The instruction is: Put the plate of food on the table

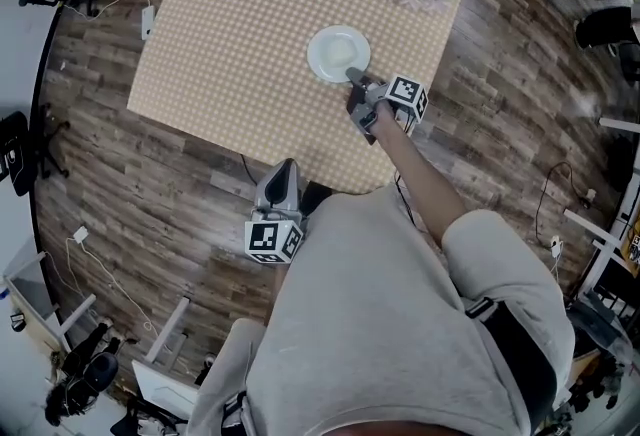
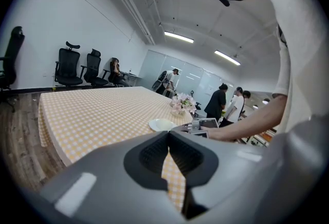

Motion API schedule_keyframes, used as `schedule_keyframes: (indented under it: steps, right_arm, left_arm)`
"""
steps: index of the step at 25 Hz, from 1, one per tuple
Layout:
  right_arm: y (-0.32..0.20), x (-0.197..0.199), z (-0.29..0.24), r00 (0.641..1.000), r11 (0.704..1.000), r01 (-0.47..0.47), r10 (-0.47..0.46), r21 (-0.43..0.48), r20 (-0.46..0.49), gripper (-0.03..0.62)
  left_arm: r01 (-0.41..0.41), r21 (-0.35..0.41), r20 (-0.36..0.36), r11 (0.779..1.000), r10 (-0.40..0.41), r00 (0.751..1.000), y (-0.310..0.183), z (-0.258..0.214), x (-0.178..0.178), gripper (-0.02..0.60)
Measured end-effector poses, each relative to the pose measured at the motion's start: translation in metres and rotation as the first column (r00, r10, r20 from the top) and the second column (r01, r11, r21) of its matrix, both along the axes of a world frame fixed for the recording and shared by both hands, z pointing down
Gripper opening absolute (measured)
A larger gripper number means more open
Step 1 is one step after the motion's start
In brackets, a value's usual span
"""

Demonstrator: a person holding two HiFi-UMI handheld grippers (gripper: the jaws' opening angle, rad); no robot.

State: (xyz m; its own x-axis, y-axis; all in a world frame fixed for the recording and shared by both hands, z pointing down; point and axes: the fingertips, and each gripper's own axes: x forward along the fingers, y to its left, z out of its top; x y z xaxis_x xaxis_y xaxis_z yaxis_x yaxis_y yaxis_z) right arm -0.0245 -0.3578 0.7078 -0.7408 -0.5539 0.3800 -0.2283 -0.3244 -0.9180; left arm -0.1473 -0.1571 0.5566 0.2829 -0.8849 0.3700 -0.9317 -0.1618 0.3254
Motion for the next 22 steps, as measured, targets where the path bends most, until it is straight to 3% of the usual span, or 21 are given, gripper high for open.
schedule_keyframes:
  steps: [13,22]
  right_arm:
    - [0.001,0.001,0.006,0.998,0.999,-0.041,0.042,-0.026,0.038,0.025]
    - [-0.004,-0.002,-0.010,0.987,0.998,-0.026,0.015,0.065,0.162,0.193]
  left_arm:
    - [-0.006,0.000,0.000,1.000,0.006,1.000,0.000,0.001,0.000,0.009]
    - [-0.013,0.002,-0.006,1.000,0.013,1.000,-0.002,-0.001,0.003,0.009]
